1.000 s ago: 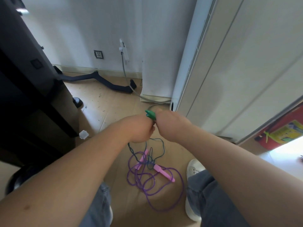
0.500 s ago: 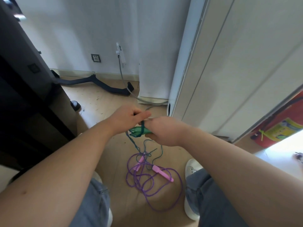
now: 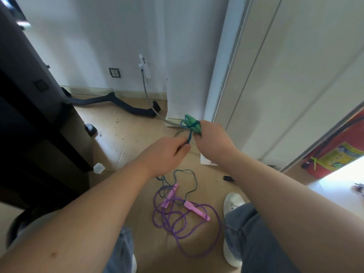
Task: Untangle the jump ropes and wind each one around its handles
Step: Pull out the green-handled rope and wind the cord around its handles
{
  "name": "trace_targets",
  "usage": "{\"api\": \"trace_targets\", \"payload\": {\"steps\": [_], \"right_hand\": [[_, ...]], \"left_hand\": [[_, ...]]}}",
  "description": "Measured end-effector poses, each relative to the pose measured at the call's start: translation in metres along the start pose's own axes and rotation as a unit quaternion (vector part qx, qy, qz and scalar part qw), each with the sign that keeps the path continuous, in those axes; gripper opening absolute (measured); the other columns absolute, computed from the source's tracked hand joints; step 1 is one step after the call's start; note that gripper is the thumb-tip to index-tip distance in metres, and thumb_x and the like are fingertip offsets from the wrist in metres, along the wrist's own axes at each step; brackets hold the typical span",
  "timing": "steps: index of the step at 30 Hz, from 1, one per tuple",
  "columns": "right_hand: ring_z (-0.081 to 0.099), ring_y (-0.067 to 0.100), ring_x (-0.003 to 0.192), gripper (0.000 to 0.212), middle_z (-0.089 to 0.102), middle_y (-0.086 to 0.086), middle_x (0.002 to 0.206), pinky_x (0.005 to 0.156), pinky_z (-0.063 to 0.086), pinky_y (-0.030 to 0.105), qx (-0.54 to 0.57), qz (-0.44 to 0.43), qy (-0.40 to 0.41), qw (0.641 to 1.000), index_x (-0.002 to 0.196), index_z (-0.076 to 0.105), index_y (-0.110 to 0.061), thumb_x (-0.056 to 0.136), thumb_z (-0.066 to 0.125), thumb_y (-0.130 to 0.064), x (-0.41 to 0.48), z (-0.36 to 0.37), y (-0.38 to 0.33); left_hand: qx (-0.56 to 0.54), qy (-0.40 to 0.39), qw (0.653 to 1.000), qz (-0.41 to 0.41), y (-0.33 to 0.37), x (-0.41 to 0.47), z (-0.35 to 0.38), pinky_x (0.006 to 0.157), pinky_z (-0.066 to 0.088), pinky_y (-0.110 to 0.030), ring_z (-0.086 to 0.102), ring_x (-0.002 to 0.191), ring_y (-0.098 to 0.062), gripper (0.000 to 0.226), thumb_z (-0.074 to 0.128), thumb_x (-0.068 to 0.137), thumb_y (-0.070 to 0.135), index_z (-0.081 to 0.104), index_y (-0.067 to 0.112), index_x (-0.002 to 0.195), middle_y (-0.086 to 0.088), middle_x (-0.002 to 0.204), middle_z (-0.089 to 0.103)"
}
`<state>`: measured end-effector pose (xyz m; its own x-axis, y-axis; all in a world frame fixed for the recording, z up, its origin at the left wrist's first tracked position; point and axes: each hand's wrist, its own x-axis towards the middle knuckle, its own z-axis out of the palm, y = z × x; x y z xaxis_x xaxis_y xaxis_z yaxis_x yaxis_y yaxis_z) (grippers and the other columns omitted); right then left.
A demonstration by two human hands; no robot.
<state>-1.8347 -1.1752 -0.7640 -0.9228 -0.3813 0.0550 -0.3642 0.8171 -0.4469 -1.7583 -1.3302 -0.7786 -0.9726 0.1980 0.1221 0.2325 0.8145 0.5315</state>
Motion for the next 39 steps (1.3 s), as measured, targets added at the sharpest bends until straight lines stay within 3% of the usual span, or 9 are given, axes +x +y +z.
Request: {"api": "trace_targets", "payload": {"steps": [3,6,13,17,21,26,31,36,39], "right_hand": [[0.053,0.028,0.076,0.005,0.056,0.006,0.088,0.066,0.043,0.033,-0.080,0.013,-0.058,0.995,0.093,0.051,-0.019,0.096,0.047,-0.016,0.001,0.005,0.011],[0.058,0.028,0.079,0.011,0.050,-0.001,0.081,0.066,0.047,0.035,-0.142,-0.066,-0.114,0.981,0.091,0.049,-0.025,0.096,0.046,-0.016,-0.007,0.010,0.008],[0.054,0.020,0.062,0.016,0.055,0.000,0.065,0.058,0.047,0.031,-0.104,-0.239,-0.188,0.947,0.078,0.054,-0.017,0.085,0.061,-0.029,-0.034,0.003,-0.019],[0.053,0.015,0.058,0.013,0.058,0.000,0.065,0.054,0.044,0.028,0.026,-0.169,-0.137,0.976,0.077,0.060,-0.014,0.083,0.065,-0.024,-0.034,-0.011,-0.024],[0.045,0.010,0.050,0.019,0.051,-0.006,0.060,0.041,0.033,0.013,0.170,-0.024,-0.036,0.984,0.068,0.054,-0.023,0.084,0.063,-0.018,-0.020,-0.018,-0.016],[0.054,0.024,0.071,0.012,0.051,0.000,0.072,0.050,0.034,0.028,-0.006,0.025,-0.042,0.999,0.076,0.050,-0.017,0.086,0.056,-0.016,0.000,-0.007,0.013],[0.061,0.028,0.080,0.014,0.050,-0.002,0.070,0.066,0.045,0.034,-0.185,-0.093,-0.167,0.964,0.081,0.050,-0.017,0.093,0.047,-0.010,-0.006,0.021,0.007],[0.063,0.024,0.088,0.024,0.067,0.005,0.100,0.079,0.052,0.034,-0.157,-0.182,-0.266,0.933,0.115,0.065,-0.012,0.099,0.056,-0.028,-0.024,0.035,0.001],[0.057,0.020,0.082,0.024,0.061,-0.002,0.090,0.072,0.043,0.028,-0.134,-0.214,-0.247,0.936,0.115,0.064,-0.021,0.097,0.060,-0.036,-0.025,0.027,-0.008]], "left_hand": [[0.030,0.002,0.997,0.075,0.004,0.000,-0.004,0.055,0.040,-0.036,0.047,0.054,-0.010,0.032,0.047,0.102,0.038,0.049,0.020,0.076,0.006,0.058,0.048],[0.038,0.033,0.992,0.112,0.002,0.003,-0.012,0.053,0.037,-0.032,0.045,0.053,-0.006,0.035,0.049,0.101,0.041,0.048,0.027,0.069,0.010,0.056,0.046],[0.066,0.084,0.994,0.031,-0.019,0.007,-0.035,0.051,0.033,-0.031,0.036,0.047,-0.007,0.051,0.056,0.091,0.057,0.041,0.027,0.053,0.008,0.049,0.039],[-0.069,0.045,0.990,-0.118,-0.028,0.005,-0.026,0.055,0.039,-0.025,0.046,0.051,-0.008,0.048,0.053,0.099,0.044,0.052,0.025,0.055,0.008,0.050,0.050],[-0.018,-0.056,0.980,-0.189,-0.026,0.003,-0.007,0.059,0.039,-0.027,0.054,0.060,-0.014,0.057,0.027,0.105,0.049,0.059,0.020,0.069,0.002,0.068,0.060],[0.037,-0.072,0.996,-0.049,0.002,0.001,-0.006,0.060,0.041,-0.033,0.047,0.054,-0.015,0.054,0.030,0.106,0.044,0.047,0.018,0.063,-0.002,0.059,0.052],[0.088,-0.044,0.989,0.110,0.019,0.004,-0.012,0.050,0.038,-0.032,0.045,0.047,-0.018,0.054,0.046,0.100,0.047,0.047,0.016,0.056,0.000,0.048,0.045],[0.037,-0.008,0.999,0.030,0.000,0.011,-0.019,0.050,0.037,-0.029,0.040,0.043,-0.013,0.057,0.046,0.097,0.057,0.048,0.017,0.057,0.003,0.048,0.044],[0.016,0.064,0.995,-0.078,-0.017,0.013,-0.021,0.050,0.031,-0.029,0.029,0.042,-0.011,0.061,0.055,0.093,0.058,0.036,0.018,0.050,0.005,0.044,0.031]]}}
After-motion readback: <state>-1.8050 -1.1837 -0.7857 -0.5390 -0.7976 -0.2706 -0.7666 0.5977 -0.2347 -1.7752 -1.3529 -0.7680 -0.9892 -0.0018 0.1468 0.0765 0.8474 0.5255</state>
